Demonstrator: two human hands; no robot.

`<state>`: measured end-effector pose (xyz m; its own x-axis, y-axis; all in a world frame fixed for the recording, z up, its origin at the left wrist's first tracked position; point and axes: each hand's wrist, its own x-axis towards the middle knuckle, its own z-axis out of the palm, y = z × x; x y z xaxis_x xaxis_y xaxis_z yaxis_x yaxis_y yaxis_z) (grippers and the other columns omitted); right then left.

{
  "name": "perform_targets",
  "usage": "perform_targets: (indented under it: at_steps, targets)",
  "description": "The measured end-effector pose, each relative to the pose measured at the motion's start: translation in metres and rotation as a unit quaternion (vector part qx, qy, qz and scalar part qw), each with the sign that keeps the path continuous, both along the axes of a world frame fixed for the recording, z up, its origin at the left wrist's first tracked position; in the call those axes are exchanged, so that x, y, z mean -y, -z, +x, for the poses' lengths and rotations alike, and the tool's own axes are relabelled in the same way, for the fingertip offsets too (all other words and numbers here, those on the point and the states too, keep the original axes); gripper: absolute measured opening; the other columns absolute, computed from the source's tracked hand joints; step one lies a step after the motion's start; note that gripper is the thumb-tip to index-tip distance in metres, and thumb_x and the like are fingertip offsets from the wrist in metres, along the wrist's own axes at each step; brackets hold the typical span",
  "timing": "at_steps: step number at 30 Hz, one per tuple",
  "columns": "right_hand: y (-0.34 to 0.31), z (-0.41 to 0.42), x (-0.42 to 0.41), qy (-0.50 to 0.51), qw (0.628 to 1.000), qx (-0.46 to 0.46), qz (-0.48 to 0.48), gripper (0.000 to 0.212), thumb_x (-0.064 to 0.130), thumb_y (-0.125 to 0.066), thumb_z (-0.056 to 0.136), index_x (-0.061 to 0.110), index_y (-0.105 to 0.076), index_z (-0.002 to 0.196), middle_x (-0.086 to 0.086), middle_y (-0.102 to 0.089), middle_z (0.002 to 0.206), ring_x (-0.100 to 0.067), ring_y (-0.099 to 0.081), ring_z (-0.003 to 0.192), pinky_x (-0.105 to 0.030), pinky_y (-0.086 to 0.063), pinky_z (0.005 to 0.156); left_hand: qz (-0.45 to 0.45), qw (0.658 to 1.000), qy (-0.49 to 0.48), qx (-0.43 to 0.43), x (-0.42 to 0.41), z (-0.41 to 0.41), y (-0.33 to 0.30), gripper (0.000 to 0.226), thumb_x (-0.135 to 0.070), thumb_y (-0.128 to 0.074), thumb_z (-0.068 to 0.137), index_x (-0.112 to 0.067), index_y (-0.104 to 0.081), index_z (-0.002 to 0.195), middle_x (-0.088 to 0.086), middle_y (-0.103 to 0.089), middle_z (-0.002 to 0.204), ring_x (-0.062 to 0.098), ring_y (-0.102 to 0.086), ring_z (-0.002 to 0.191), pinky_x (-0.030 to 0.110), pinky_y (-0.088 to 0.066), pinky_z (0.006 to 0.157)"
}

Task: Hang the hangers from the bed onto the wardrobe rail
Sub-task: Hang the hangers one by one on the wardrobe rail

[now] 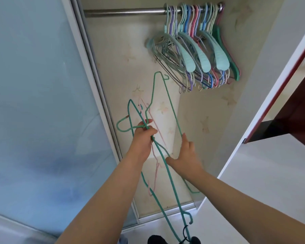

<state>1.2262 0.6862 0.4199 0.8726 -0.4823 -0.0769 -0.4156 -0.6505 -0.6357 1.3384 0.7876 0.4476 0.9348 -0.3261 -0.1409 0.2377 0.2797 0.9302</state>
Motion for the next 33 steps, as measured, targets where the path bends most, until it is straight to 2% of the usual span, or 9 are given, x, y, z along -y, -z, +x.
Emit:
perform_targets:
  at_steps: [3,8,15,18,23,25,29,31,33]
  targets:
    - [-0.012,-0.007,0.007,-0.004,0.998,-0.005,-0.070,0.102,0.042,-0.063,0.078,0.020,0.005,0.152,-0.003,-0.027,0.132,-0.021,-0.046,0.087,-0.028,-0.039,0.069,0.060,0.998,0.018,-0.019,-0.002,-0.003,0.006,0.028,0.009,-0.048,0.087,-0.016,-0.056,0.097,0.001,-0.047,0.083,0.013,-0.045,0.074,0.025,-0.038,0.067]
    - [-0.031,-0.015,0.028,0.009,0.989,-0.028,-0.147,0.101,0.041,-0.063,0.078,0.021,0.004,0.151,-0.004,-0.028,0.132,-0.026,-0.053,0.089,-0.031,-0.044,0.068,0.153,0.979,0.129,-0.037,-0.004,-0.011,0.014,0.017,-0.017,-0.058,0.092,-0.022,-0.055,0.108,-0.002,-0.053,0.096,0.013,-0.051,0.086,0.035,-0.046,0.082]
    - [-0.030,-0.018,0.038,0.050,0.987,-0.023,-0.148,0.099,0.038,-0.065,0.077,0.020,-0.002,0.151,-0.005,-0.032,0.129,-0.025,-0.049,0.083,-0.030,-0.042,0.064,0.262,0.947,0.186,-0.015,0.009,-0.018,0.031,0.065,-0.017,-0.044,0.087,-0.036,-0.020,0.145,-0.002,-0.052,0.120,0.021,-0.055,0.111,0.044,-0.043,0.096]
    - [-0.027,-0.016,0.040,0.058,0.987,-0.022,-0.150,0.098,0.038,-0.065,0.078,0.020,-0.002,0.151,-0.005,-0.031,0.128,-0.024,-0.048,0.082,-0.030,-0.041,0.063,0.305,0.945,0.116,0.011,0.015,-0.020,0.037,0.062,-0.017,-0.034,0.091,-0.023,-0.019,0.150,0.013,-0.043,0.141,0.029,-0.054,0.111,0.035,-0.043,0.086]
    - [-0.031,-0.018,0.073,0.063,0.989,-0.014,-0.136,0.103,0.035,-0.069,0.076,0.023,0.000,0.151,-0.007,-0.031,0.132,-0.033,-0.053,0.104,-0.041,-0.049,0.084,0.209,0.978,0.007,-0.019,0.010,-0.010,0.043,0.041,-0.011,-0.030,0.097,-0.004,-0.044,0.134,0.009,-0.059,0.090,0.014,-0.041,0.066,0.023,-0.033,0.055]
    - [-0.031,-0.023,0.089,0.039,0.990,-0.025,-0.130,0.103,0.033,-0.070,0.075,0.026,0.000,0.151,-0.006,-0.030,0.134,-0.031,-0.050,0.113,-0.042,-0.047,0.091,0.210,0.977,0.009,-0.017,0.008,-0.005,0.044,0.041,-0.016,-0.028,0.099,-0.008,-0.043,0.137,-0.003,-0.061,0.086,0.011,-0.041,0.068,0.026,-0.037,0.065]
    - [-0.030,-0.033,0.105,0.025,0.988,-0.025,-0.153,0.103,0.032,-0.069,0.074,0.028,-0.001,0.151,0.002,-0.034,0.132,-0.024,-0.052,0.104,-0.039,-0.046,0.089,0.207,0.978,0.031,-0.011,0.007,-0.001,0.041,0.039,-0.029,-0.029,0.102,-0.015,-0.047,0.133,-0.007,-0.059,0.088,0.026,-0.053,0.109,0.039,-0.040,0.098]
    - [-0.026,-0.036,0.109,0.014,0.985,-0.020,-0.172,0.101,0.031,-0.070,0.073,0.030,-0.005,0.149,0.008,-0.034,0.131,-0.018,-0.050,0.100,-0.042,-0.044,0.093,0.182,0.983,0.028,-0.011,0.006,0.004,0.041,0.038,-0.033,-0.032,0.101,-0.017,-0.054,0.128,-0.005,-0.056,0.080,0.021,-0.054,0.082,0.033,-0.044,0.075]
    - [-0.019,-0.036,0.111,0.005,0.991,-0.004,-0.136,0.096,0.029,-0.071,0.071,0.029,-0.012,0.147,0.011,-0.036,0.129,-0.013,-0.047,0.099,-0.045,-0.045,0.093,0.175,0.984,0.029,0.005,0.004,0.008,0.040,0.035,-0.033,-0.031,0.102,-0.020,-0.064,0.102,-0.003,-0.053,0.076,0.013,-0.043,0.062,0.026,-0.034,0.060]
